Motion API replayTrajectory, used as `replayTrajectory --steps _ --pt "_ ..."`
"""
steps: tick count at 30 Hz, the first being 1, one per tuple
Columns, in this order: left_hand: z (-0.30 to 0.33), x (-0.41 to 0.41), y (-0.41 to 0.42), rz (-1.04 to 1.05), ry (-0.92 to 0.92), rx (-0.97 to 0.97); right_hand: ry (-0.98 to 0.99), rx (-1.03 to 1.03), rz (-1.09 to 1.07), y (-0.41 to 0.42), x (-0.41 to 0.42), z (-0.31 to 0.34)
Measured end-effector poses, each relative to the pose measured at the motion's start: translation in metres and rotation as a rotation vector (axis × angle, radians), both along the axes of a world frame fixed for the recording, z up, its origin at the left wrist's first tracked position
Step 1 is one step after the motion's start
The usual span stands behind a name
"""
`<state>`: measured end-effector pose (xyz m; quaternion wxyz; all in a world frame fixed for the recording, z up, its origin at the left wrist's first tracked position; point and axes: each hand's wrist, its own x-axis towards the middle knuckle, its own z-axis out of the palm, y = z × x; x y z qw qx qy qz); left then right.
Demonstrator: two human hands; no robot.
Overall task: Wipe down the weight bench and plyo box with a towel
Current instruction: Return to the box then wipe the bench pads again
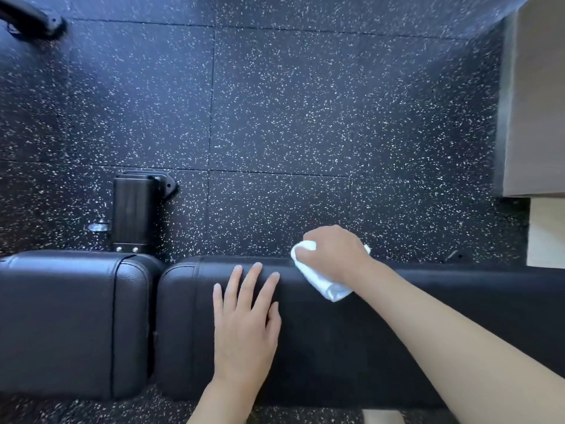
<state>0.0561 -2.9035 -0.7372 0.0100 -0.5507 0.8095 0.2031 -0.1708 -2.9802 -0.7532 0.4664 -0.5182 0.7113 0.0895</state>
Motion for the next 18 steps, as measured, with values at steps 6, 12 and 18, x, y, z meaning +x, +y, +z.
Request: replayTrajectory --steps 6,12,18 --pt "0.002 -0.088 0.014 -0.096 0.027 0.02 0.152 0.107 -0.036 0.061 -0.142 0.008" --pt "-0.003 -0.142 0.023 -0.066 0.02 0.023 0.081 0.037 -0.099 0.075 -0.156 0.004" --pt "-0.006 -0.146 0.023 -0.059 0.013 -0.011 -0.062 -0.026 -0.033 0.06 -0.136 -0.007"
